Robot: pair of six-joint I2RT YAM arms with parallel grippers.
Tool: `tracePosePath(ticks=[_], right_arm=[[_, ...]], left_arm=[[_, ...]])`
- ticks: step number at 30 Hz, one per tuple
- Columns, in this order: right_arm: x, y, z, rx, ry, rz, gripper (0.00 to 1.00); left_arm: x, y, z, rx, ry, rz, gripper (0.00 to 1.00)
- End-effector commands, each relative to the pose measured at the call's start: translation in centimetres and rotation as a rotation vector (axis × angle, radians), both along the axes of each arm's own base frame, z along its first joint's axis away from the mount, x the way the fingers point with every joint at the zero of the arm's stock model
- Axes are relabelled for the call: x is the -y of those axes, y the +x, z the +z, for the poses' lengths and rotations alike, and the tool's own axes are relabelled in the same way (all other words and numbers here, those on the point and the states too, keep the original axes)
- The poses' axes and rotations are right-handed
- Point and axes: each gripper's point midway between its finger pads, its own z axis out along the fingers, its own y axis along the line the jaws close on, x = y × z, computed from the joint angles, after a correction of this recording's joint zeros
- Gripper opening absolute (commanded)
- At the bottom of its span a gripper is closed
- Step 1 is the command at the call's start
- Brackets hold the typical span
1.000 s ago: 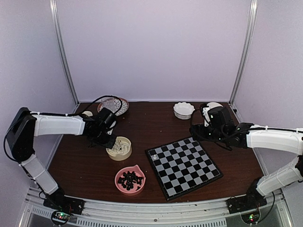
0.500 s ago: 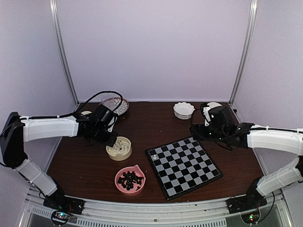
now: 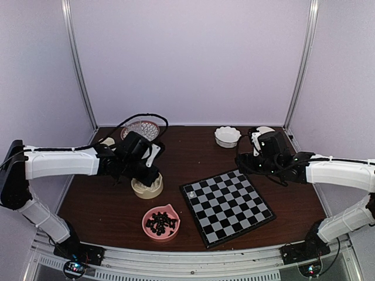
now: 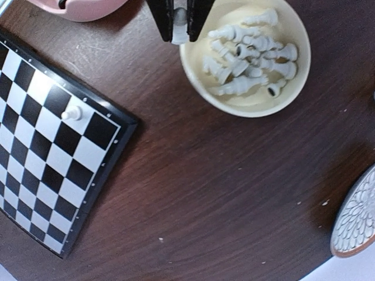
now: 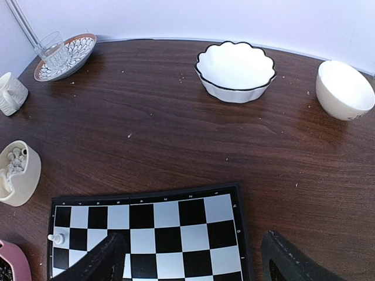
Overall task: Set up the chess pieces on the board
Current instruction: Place the pawn at g2.
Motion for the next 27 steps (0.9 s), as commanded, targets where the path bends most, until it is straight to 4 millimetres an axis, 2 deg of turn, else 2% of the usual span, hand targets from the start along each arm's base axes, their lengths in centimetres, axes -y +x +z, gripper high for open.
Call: tracePosePath(ticks=[1,11,16,20,27], right_arm=[[0.2,0.1,0.2,0.012,0.0,-0.018,0.83],[0.4,-0.1,0.4,0.017,0.004,-0.021,0.82],[0.6,-0.1,0.6,0.027,0.002,-0.033,0.83],[1.3,-0.2,0.9,0.045,0.001,-0.059,0.82],[2.7,-0.3,1.5,0.083,0.004,-0.116,0.83]], left_arm=[[5.8,-0.1,1.9,0.032,-0.078,-0.141,0.02],[13.0,0.3,1.4,0.0,-0.054,-0.255,0.02],[15.5,-0.6,-0.2,-0.034,-0.034,-0.328,0.02],[16.8,-1.5,-1.3,-0.051,-0.02,-0.371,0.02],[17.6,-2.1,-3.5,-0.096,0.004,-0.394,0.02]])
